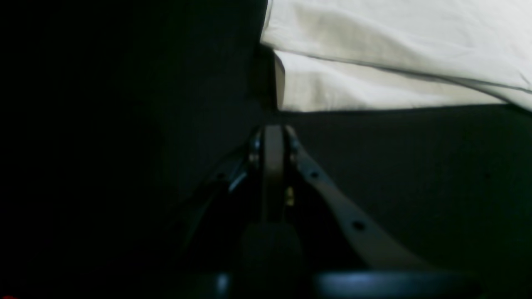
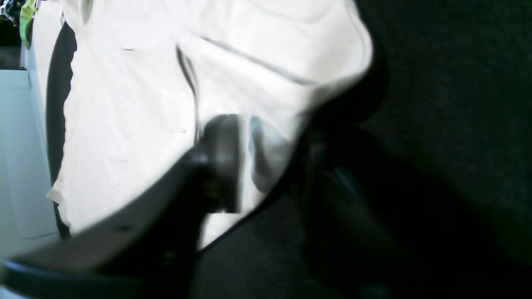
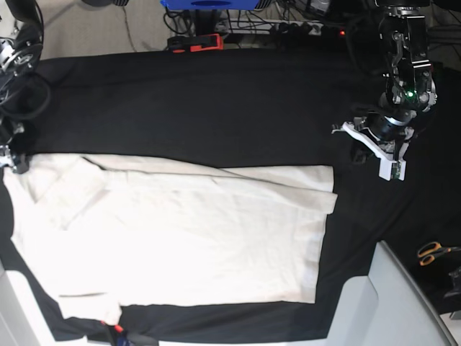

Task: Fold the T-shirt properly
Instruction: 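Regrasp the folded edge with both grippers near shoulder and hem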

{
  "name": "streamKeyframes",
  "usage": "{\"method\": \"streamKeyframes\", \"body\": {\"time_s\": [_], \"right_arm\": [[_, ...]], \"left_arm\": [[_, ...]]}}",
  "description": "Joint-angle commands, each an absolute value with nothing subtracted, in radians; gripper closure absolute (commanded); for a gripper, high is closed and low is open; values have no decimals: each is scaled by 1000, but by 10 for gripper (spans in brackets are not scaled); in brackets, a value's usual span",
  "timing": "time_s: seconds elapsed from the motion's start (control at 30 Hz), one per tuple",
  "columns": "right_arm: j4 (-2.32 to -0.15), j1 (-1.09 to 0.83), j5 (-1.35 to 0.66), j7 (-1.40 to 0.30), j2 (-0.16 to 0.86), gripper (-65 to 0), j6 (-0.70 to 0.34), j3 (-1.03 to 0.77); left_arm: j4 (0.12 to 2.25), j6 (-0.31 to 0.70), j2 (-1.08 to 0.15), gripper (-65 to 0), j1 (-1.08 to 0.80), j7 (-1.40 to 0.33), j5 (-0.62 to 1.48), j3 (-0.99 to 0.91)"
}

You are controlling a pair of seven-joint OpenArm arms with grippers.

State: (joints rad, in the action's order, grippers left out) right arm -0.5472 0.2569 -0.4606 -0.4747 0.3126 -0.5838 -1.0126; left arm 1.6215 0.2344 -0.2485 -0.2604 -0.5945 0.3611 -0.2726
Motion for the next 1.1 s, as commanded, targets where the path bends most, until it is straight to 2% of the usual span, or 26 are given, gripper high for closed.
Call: {"method": "streamKeyframes", "body": {"time_s": [0.0, 0.03, 0.1, 0.37, 0.47, 0.57, 0.67, 0.9, 1.07], "right_arm": [[-556, 278, -473, -460, 335, -56, -598, -1007], [-556, 278, -473, -460, 335, 0, -598, -1007], [-555, 277, -473, -460, 332, -17, -598, -1007], [-555, 260, -472, -461, 329, -2, -601, -1006], [-555, 255, -472, -461, 331, -2, -601, -1004], [-555, 252, -472, -463, 332, -2, -604, -1004], [-555, 249, -470, -464, 334, 0, -648, -1004], [-555, 240, -470, -464, 335, 0, -676, -1004], [-555, 240, -470, -464, 335, 0, -676, -1004]], "left_arm": [[1623, 236, -257, -8, -252, -579, 371, -278], [1609, 236, -257, -21, -251, -579, 371, -278], [1577, 236, -248, -102, -236, -579, 372, -278], [1495, 236, -185, -474, -222, -573, 390, -278], [1446, 236, -183, -546, -194, -572, 515, -278], [1316, 236, -185, -546, -147, -570, 642, -280], [1230, 236, -176, -546, -114, -513, 680, -280], [1125, 236, -133, -416, -74, -444, 684, -277], [1066, 236, -107, -410, -24, -444, 684, -278]]}}
